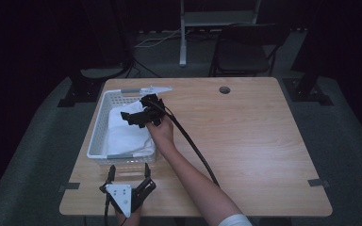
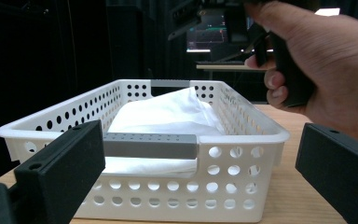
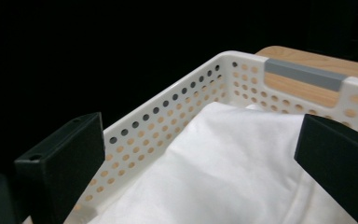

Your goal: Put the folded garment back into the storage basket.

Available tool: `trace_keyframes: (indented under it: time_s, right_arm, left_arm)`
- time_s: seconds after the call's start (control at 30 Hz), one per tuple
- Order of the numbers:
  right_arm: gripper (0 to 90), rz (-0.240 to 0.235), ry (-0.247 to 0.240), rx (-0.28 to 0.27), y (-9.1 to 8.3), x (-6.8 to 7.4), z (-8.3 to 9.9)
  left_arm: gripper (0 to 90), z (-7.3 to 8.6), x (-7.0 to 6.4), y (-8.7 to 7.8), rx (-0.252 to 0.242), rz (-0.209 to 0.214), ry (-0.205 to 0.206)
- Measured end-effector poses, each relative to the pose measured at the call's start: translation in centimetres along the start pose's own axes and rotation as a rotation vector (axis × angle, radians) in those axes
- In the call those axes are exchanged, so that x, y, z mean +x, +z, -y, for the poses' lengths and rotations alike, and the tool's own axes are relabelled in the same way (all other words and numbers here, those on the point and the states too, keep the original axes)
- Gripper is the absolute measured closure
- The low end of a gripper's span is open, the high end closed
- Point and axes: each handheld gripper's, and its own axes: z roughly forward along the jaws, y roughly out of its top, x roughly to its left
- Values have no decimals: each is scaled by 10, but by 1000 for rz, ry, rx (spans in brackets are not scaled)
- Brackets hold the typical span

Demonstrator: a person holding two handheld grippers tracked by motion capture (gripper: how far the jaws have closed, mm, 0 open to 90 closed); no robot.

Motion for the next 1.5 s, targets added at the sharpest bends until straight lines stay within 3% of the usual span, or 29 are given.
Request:
trace_keyframes:
  time_s: [0.37, 0.53, 0.83, 1.5]
  right_arm:
    - [15, 33, -14, 19, -19, -5, 4]
    - [17, 35, 1, -6, -34, -10, 7]
    - [17, 72, -20, -4, -56, -14, 13]
    - [17, 110, 15, -18, -102, -30, 36]
  left_arm:
    - [22, 0, 1, 0, -2, 15, 0]
    - [22, 0, 1, -1, -4, 22, 0]
    - [22, 0, 1, -1, -4, 27, -2]
    - [22, 0, 1, 0, 4, 37, 1]
